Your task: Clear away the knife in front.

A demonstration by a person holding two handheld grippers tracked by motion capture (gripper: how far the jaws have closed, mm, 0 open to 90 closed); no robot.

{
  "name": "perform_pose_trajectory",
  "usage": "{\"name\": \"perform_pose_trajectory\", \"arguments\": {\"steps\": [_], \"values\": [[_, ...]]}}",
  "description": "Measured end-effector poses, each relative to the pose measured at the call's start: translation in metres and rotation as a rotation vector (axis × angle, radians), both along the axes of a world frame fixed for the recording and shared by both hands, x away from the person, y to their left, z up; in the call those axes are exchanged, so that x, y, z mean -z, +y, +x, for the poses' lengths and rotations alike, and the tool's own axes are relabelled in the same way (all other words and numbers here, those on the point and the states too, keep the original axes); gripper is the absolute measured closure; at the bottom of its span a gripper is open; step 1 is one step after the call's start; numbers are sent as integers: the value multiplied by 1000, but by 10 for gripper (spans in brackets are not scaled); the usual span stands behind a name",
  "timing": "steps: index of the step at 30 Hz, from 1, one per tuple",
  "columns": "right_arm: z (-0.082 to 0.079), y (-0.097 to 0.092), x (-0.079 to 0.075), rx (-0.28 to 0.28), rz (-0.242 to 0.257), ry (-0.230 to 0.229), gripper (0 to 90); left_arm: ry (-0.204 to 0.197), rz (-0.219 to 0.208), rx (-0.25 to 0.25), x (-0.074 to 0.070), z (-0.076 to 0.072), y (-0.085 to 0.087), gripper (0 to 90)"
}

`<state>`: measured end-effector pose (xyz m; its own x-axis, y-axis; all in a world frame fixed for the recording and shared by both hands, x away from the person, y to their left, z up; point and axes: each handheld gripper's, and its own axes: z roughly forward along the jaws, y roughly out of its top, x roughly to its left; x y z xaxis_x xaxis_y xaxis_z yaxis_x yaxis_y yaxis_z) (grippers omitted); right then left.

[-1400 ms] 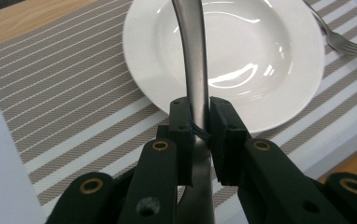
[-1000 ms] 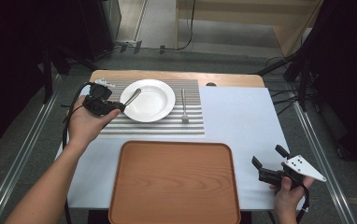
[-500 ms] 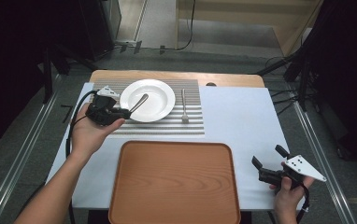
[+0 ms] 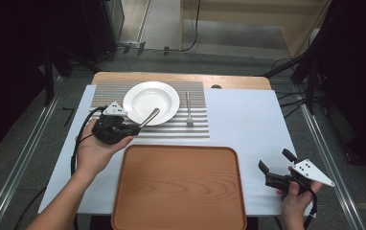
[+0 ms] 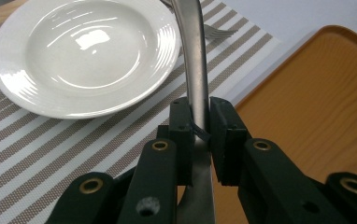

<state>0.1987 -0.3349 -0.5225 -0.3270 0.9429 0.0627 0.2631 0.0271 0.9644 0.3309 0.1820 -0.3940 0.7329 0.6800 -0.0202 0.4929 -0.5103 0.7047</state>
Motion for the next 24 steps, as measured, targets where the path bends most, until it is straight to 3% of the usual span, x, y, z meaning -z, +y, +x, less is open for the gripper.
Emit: {"name": "perform_pose_trajectory", "arguments": {"steps": [14, 24], "values": [[0, 0, 0, 1, 3, 0, 0, -10, -25, 46, 6, -30, -6, 798], [0, 0, 0, 3, 2, 0, 0, 4, -26, 62, 21, -46, -10, 798]]}}
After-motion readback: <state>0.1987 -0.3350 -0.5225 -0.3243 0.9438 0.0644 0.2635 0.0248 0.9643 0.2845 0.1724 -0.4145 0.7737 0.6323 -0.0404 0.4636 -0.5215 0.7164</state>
